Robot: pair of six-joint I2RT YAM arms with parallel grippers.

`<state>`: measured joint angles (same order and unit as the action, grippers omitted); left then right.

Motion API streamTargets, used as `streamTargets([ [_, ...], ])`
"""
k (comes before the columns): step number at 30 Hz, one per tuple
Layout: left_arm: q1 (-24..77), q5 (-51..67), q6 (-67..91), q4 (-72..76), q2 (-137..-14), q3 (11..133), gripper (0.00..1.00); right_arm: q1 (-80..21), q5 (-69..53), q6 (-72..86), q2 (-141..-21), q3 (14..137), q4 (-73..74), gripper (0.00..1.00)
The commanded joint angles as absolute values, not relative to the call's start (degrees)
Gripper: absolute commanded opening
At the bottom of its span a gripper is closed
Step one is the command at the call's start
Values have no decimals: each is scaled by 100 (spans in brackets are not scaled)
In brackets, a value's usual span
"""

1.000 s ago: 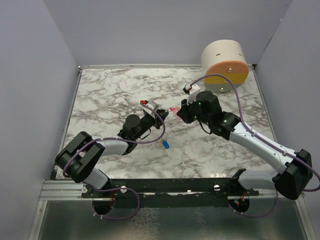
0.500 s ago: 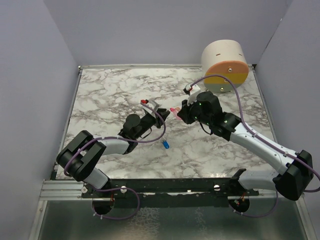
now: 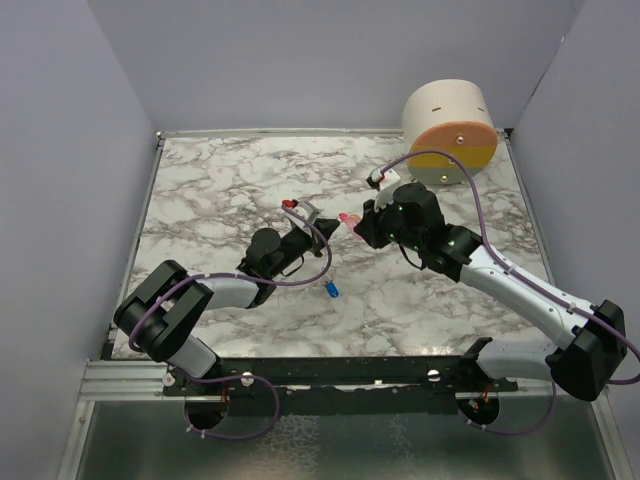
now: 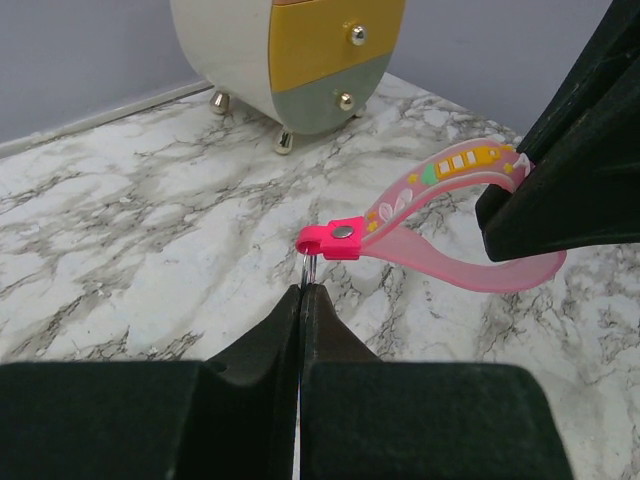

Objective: Put the keys on the keyring

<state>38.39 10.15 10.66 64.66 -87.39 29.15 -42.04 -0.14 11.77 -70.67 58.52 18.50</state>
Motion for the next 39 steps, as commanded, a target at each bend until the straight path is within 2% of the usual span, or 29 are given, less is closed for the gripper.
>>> streamTargets([
  [1,3878,1269,1085,6357,-8748,3086,0,-4236,-351,1147,-6944,5940,1906,1],
  [14,3893,1677,1202,6061,-8946,3348,0,-4280,-708,1093,-6976,6236,1952,1],
  [33,3937,2204,1266,5871,-8807,3203,0,-4280,-146,1170,-7036,6552,1888,1],
  [39,3938,2260,1257,5856,-8733,3175,0,-4280,-585,1135,-7266,6703,1911,1],
])
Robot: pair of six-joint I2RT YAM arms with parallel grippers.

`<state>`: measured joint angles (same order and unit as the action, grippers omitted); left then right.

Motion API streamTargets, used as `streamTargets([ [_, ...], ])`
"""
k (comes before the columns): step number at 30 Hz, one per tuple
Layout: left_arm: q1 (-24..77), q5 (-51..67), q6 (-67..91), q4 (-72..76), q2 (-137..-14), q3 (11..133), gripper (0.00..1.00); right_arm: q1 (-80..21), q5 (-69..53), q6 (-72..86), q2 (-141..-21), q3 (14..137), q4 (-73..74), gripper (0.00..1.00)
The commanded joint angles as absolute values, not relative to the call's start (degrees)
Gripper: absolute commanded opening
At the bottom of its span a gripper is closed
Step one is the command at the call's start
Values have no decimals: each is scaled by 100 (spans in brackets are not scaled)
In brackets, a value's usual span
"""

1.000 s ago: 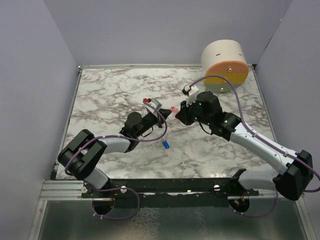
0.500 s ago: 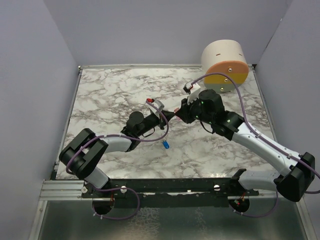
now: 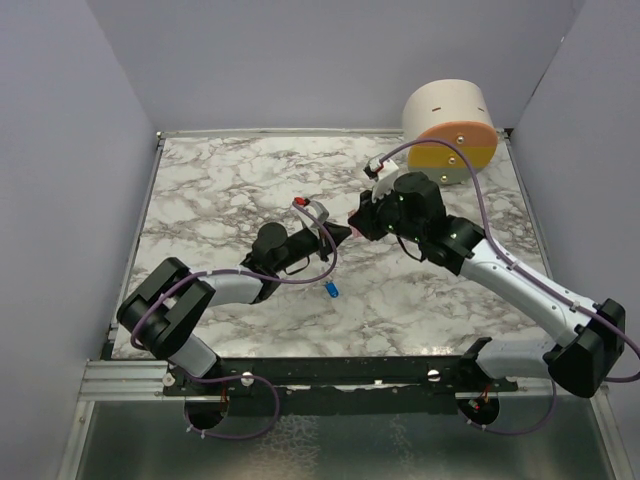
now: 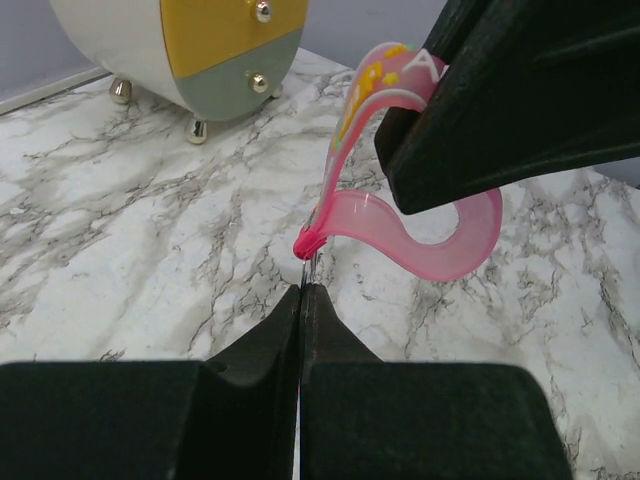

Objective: Put the keys on the keyring

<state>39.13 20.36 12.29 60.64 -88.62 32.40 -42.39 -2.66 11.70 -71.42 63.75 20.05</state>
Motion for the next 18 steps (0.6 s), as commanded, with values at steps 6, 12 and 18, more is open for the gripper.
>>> streamTargets([
  [6,3938,2187,1183,5669,-8654,3348,0,-4280,-966,1127,-7401,6698,1914,1],
  [12,3938,1990,1100,5373,-8648,3568,0,-4279,-1135,1137,-7436,6704,2018,1],
  [18,3928,1662,1003,5021,-8613,3761,0,-4287,-1080,1143,-7265,6637,2090,1],
])
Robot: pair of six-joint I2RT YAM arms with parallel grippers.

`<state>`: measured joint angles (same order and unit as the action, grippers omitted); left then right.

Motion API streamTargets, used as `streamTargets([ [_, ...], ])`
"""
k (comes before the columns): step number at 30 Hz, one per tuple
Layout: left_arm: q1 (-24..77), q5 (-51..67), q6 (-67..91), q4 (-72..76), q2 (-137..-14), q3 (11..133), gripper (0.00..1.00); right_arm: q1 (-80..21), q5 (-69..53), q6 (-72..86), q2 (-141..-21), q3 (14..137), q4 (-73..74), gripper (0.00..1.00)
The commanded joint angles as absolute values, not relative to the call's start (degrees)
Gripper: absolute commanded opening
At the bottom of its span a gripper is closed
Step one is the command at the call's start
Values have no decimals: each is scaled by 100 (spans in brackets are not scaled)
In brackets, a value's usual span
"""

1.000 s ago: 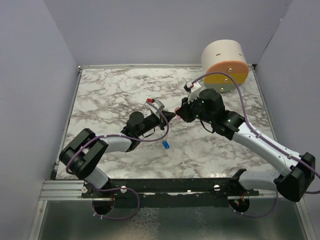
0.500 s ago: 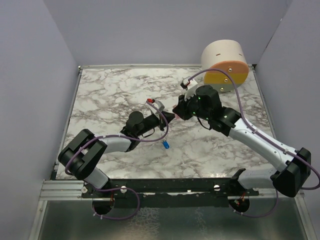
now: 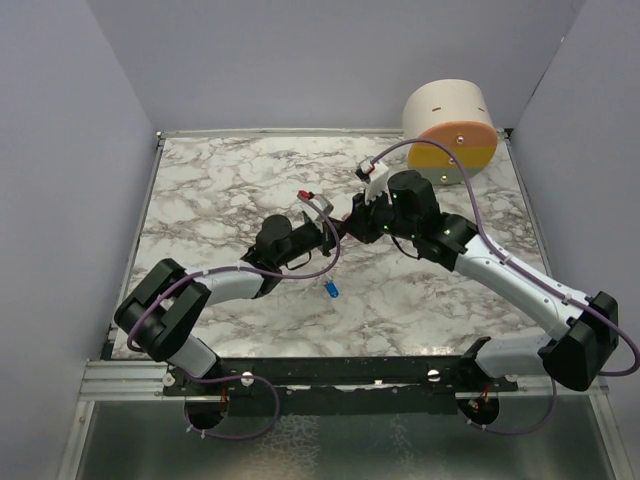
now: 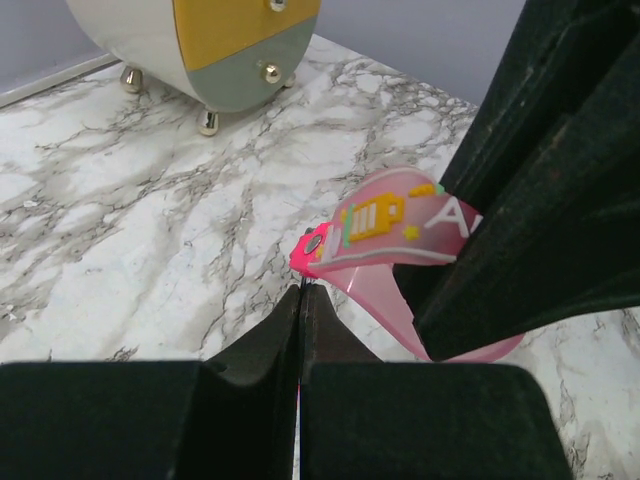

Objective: Put the keys on the keyring

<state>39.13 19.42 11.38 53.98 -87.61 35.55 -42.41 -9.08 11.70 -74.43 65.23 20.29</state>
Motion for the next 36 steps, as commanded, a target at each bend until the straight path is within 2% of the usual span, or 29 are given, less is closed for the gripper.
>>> streamTargets([
  [1,3922,1641,994,4985,-8607,3784,0,-4289,-995,1149,-7209,6615,2107,1],
  [9,3894,1623,960,4943,-8301,3568,0,-4280,466,1255,-6895,6468,2472,1],
  [15,3894,1670,894,4933,-7882,3267,0,-4279,953,1381,-7019,6478,2620,1],
  [36,3894,1295,370,4798,-7313,2882,0,-4280,1025,1496,-7410,6108,2305,1],
])
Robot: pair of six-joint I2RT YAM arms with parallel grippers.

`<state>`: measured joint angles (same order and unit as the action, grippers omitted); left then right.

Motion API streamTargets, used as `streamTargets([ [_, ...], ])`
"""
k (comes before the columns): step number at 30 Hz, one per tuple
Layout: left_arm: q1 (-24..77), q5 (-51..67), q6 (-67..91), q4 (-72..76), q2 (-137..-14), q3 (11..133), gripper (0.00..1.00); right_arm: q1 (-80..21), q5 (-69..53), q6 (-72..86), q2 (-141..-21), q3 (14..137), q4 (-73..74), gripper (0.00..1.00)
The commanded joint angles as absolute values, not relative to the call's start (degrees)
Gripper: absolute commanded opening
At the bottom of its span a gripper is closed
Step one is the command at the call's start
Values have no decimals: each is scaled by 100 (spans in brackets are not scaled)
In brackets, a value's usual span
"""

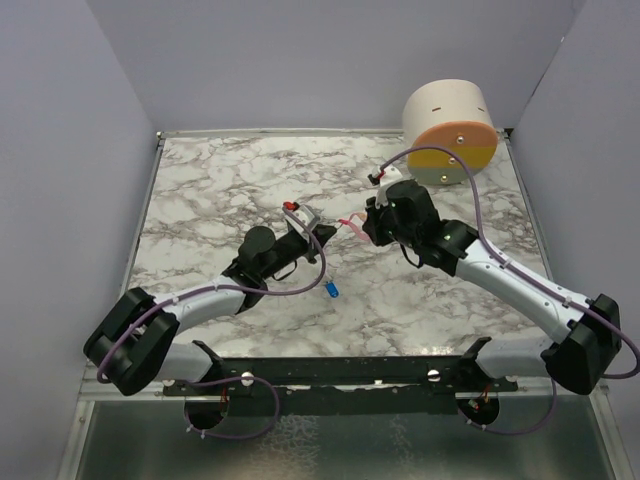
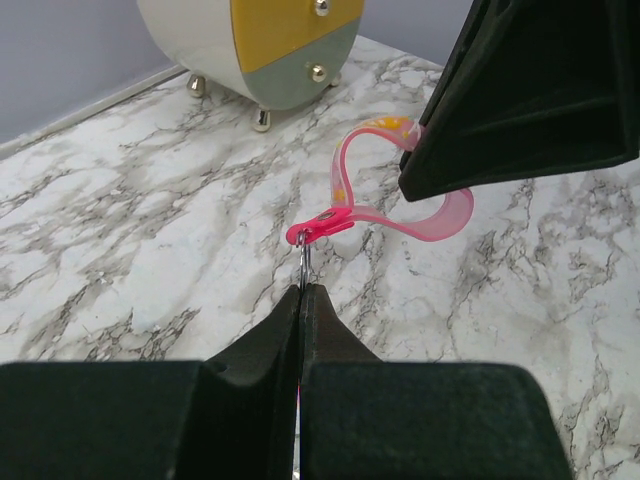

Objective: Put the keys on the keyring

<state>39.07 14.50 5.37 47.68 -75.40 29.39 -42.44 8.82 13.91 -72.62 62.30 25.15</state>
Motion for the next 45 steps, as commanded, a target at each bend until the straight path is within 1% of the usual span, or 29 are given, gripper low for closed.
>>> streamTargets([
  [1,3894,1312,369,4793,-7291,2883,0,-4280,991,1512,-7455,6108,2299,1],
  [10,3894,1553,333,4791,-7157,2794,0,-4249,1194,1611,-7413,6086,2087,2],
  [16,3894,1567,340,4794,-6976,2680,0,-4210,1244,1575,-7592,6240,2233,3],
  [24,3894,1565,183,4797,-6730,2571,0,-4192,1167,1654,-7834,6086,2162,4],
  [26,3902,1575,53,4796,-6703,2544,0,-4192,1111,1674,-7856,6047,2143,8],
  [27,3901,1543,11,4805,-6690,2535,0,-4192,1096,1681,-7850,6028,2139,12],
  [28,3898,1489,-23,4807,-6689,2530,0,-4192,1091,1698,-7827,6009,2148,18],
  [30,3902,1406,-98,4816,-6706,2526,0,-4192,1073,1729,-7753,5961,2143,36],
  [32,3893,1343,-174,4826,-6750,2544,0,-4192,1069,1754,-7614,5879,2107,46],
  [33,3896,1332,-228,4838,-6781,2548,0,-4192,1067,1762,-7536,5839,2088,48],
  [39,3898,1699,-598,4969,-6978,2529,0,-4192,1102,1576,-7105,5636,2043,49],
  [45,3894,2631,-1118,4961,-7182,2551,0,-4191,652,1143,-6605,5182,1387,38],
])
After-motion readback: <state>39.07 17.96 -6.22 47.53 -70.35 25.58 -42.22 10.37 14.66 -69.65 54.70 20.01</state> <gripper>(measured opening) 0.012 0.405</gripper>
